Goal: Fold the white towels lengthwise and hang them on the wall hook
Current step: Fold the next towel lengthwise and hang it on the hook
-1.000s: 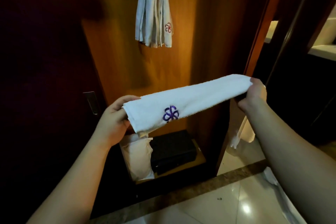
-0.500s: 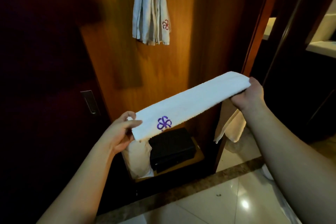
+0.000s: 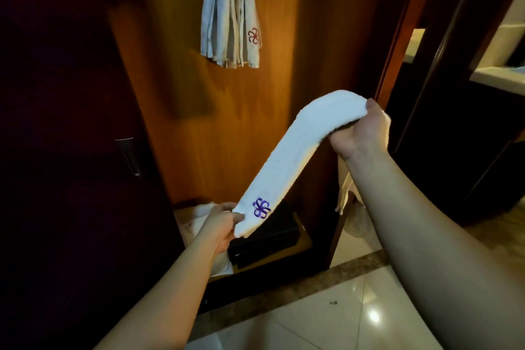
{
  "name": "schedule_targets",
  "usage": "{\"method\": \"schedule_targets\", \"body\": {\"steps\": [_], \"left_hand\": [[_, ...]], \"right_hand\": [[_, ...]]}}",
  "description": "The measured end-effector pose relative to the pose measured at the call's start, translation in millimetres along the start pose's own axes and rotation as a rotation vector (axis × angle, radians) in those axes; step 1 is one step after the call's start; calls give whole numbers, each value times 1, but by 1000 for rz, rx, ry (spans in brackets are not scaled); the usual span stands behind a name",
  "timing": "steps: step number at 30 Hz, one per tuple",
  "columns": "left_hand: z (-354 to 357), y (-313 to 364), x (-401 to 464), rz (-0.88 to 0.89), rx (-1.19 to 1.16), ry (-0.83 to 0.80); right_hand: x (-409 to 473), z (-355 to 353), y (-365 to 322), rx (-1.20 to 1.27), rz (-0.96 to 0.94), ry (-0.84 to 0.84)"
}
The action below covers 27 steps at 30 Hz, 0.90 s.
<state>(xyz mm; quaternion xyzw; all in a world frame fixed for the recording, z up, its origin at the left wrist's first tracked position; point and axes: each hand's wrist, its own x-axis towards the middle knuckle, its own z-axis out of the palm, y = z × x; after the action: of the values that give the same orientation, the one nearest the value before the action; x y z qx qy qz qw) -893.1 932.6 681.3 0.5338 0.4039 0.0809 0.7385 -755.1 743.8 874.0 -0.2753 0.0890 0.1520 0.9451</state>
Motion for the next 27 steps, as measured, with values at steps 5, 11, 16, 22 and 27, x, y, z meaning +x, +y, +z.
{"method": "schedule_targets", "body": {"steps": [5, 11, 16, 22, 27], "left_hand": [[42, 20, -30, 180, 147, 148], [103, 64, -111, 615, 68, -237], [147, 71, -126, 583, 226, -391], [180, 93, -140, 748, 181, -203], [194, 115, -144, 825, -75, -51]], "right_hand": [[-11, 20, 5, -80, -3, -128], [-17, 36, 7, -248, -1, -259], [-18, 48, 3, -409, -6, -338], [-25, 60, -19, -469, -6, -400], [-18, 54, -41, -513, -67, -413]]}}
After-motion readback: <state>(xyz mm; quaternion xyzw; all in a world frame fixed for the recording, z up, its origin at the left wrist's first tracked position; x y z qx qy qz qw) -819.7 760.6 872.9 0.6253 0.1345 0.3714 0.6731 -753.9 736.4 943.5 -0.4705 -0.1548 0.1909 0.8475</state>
